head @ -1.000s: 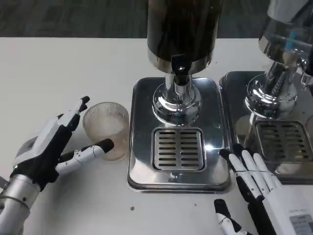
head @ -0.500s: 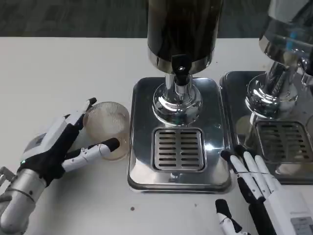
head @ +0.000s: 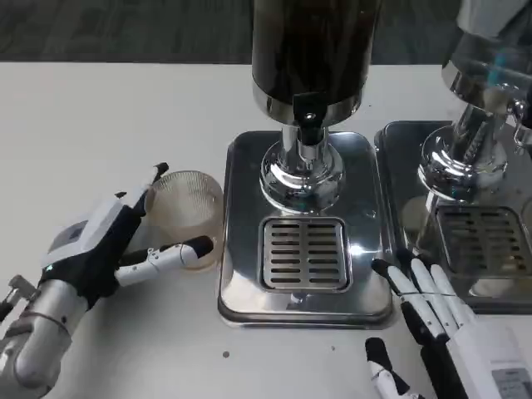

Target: Grasp the cup under the faucet to collect the drink, then remove the cup.

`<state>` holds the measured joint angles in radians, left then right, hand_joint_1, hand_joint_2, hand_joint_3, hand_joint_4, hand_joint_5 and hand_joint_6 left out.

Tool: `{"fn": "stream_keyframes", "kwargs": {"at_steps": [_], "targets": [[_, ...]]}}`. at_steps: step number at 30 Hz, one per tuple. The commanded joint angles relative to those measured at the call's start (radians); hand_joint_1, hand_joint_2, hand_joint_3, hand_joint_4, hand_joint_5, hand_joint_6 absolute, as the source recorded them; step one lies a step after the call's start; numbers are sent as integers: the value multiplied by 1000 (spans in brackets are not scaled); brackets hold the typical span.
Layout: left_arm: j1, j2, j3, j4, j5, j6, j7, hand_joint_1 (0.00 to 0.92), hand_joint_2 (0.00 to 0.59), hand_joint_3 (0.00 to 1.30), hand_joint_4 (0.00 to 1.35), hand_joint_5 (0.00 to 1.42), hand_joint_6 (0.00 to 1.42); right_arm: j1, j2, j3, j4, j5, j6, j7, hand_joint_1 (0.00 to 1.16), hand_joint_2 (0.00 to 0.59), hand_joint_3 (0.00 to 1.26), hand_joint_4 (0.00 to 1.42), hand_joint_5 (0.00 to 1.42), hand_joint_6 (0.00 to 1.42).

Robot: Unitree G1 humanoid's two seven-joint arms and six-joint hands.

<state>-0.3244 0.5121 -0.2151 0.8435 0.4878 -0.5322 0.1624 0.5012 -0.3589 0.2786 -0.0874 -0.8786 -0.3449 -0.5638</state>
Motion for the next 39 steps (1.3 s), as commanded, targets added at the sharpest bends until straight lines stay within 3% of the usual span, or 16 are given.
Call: {"fn": "stream_keyframes", "kwargs": {"at_steps": [1,6,16,26,29,39], "targets": [[-10,-14,-10,-3,17,29,27,87,4,0,28,139,62,9,4,-7,-17,9,7,7,311,511,124,22,15,182],[-7,-28,-12,-1,18,34,54,99,1,61,94,211,117,15,6,-7,-19,13,6,10,323,518,137,30,26,194],[0,-57,-13,22,4,-35,108,107,15,238,247,351,408,20,9,-7,-23,13,9,14,322,527,142,33,26,196],[-6,-61,-30,58,20,-84,148,114,35,318,340,464,525,24,11,-14,-24,17,9,11,310,540,156,44,39,196],[-5,-66,-35,66,30,-91,187,126,52,379,427,572,657,28,8,-19,-25,21,7,13,306,536,156,44,39,196],[-1,-77,-44,78,57,-77,288,157,79,524,607,778,836,40,1,-41,-38,34,-2,25,270,537,156,44,39,196]]}}
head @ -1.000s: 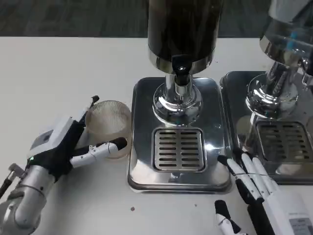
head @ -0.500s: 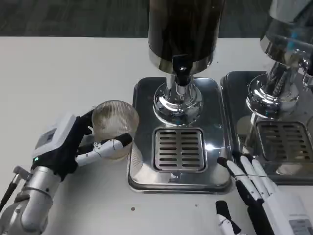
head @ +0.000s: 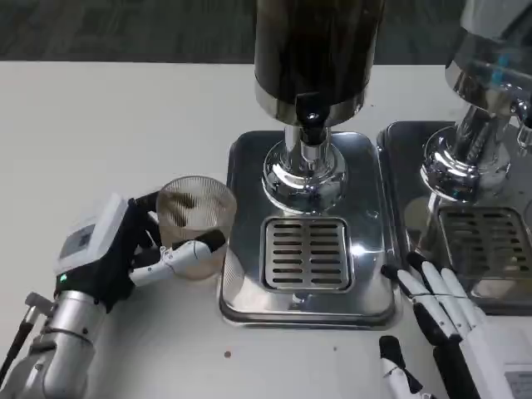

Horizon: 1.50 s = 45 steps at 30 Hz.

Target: Grasp the cup under the faucet to collect the drink, then remove the cup.

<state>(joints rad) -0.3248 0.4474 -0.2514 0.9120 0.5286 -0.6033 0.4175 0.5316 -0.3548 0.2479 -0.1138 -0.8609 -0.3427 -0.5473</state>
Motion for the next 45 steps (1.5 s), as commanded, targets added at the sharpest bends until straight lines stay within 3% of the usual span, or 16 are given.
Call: {"fn": "stream_keyframes", "kwargs": {"at_steps": [1,8,28,45], "targets": [[0,-14,-8,10,18,-5,40,162,84,528,622,788,846,10,-4,-12,-12,18,-6,10,268,537,156,44,39,196],[5,-18,-6,18,22,-2,61,237,101,546,636,830,897,5,-13,-17,-14,25,-11,22,261,535,156,46,39,196],[47,-20,17,26,14,-64,162,232,95,588,678,890,989,-2,-14,-19,-5,40,-16,33,248,535,165,54,48,196],[112,-1,87,-138,3,-130,194,231,97,589,678,899,1010,-4,-8,-10,-13,39,-23,36,244,535,168,54,50,196]]}}
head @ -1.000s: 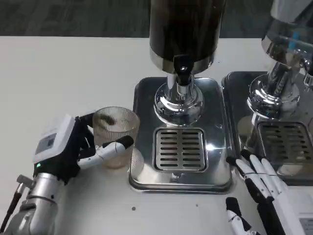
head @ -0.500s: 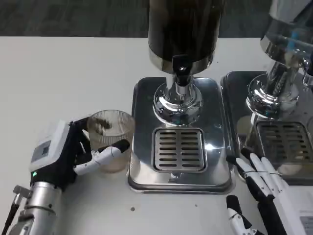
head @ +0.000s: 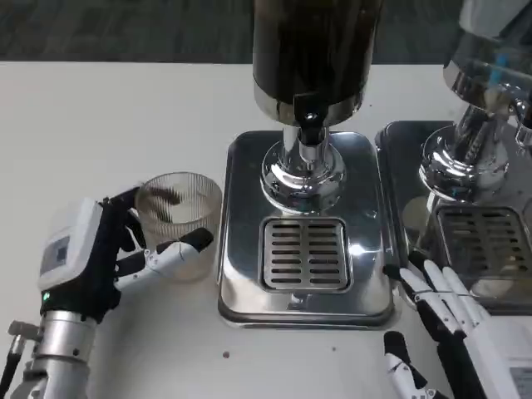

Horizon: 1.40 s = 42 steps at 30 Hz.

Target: Grasp the cup under the faucet to collect the drink, then remove the cup.

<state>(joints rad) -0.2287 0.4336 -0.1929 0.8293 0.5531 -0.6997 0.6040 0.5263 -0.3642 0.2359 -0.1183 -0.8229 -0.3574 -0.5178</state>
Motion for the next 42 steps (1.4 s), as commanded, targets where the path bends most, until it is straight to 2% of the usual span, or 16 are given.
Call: {"fn": "stream_keyframes", "kwargs": {"at_steps": [1,7,14,22,35,42], "targets": [[20,14,34,-69,-23,-39,1,230,98,589,678,900,1010,2,5,5,-13,-3,-6,7,244,535,168,54,50,196],[15,14,48,-99,-31,-59,-36,226,98,589,678,901,1013,14,33,16,-24,-21,10,-5,243,535,169,61,50,196],[-33,-1,35,-76,-22,-55,-82,224,99,589,678,892,1003,14,64,27,-18,-39,12,-20,243,534,177,64,61,196],[-102,-26,-3,14,0,-59,-102,224,99,589,678,888,999,-2,93,37,-7,-56,22,-34,258,527,180,76,72,210],[-203,-71,-85,147,25,-59,-121,205,98,560,639,831,939,-16,112,49,5,-64,33,-60,266,527,195,85,95,229],[-249,-109,-125,191,51,-38,-116,186,91,526,596,758,801,-18,127,57,11,-69,42,-71,268,529,197,86,100,230]]}}
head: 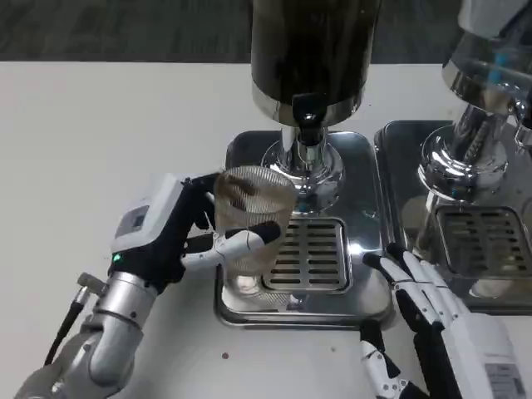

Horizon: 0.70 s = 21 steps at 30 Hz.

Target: Grasp the cup under the faucet to collect the drink, then remove the cup.

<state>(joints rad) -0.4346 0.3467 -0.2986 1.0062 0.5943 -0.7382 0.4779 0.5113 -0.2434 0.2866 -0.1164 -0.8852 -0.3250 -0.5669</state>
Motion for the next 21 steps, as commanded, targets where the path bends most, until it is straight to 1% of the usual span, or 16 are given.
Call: {"fn": "stream_keyframes", "kwargs": {"at_steps": [1,3,6,7,13,16,21], "targets": [[-47,-26,-23,18,12,1,9,186,91,521,590,751,790,-3,8,8,10,-7,11,-23,269,530,197,86,102,230],[-58,-37,-36,26,18,6,10,172,89,518,574,727,730,-3,10,12,10,-9,14,-26,272,536,200,88,107,241],[-73,-47,-51,41,21,12,6,153,87,482,528,640,521,1,15,13,10,-8,18,-30,274,537,200,92,108,242],[-77,-51,-57,44,24,15,5,150,87,477,519,622,489,2,16,13,13,-7,18,-33,275,537,200,93,108,243],[-90,-58,-72,57,21,21,-18,119,80,442,471,567,359,3,21,18,21,-5,22,-42,277,537,200,96,110,244],[-92,-56,-77,60,16,26,-39,84,76,407,427,531,300,4,22,20,22,-2,22,-42,278,537,204,96,112,247],[-90,-51,-83,56,9,29,-70,61,66,359,378,482,254,1,24,22,25,5,21,-36,280,537,209,102,121,261]]}}
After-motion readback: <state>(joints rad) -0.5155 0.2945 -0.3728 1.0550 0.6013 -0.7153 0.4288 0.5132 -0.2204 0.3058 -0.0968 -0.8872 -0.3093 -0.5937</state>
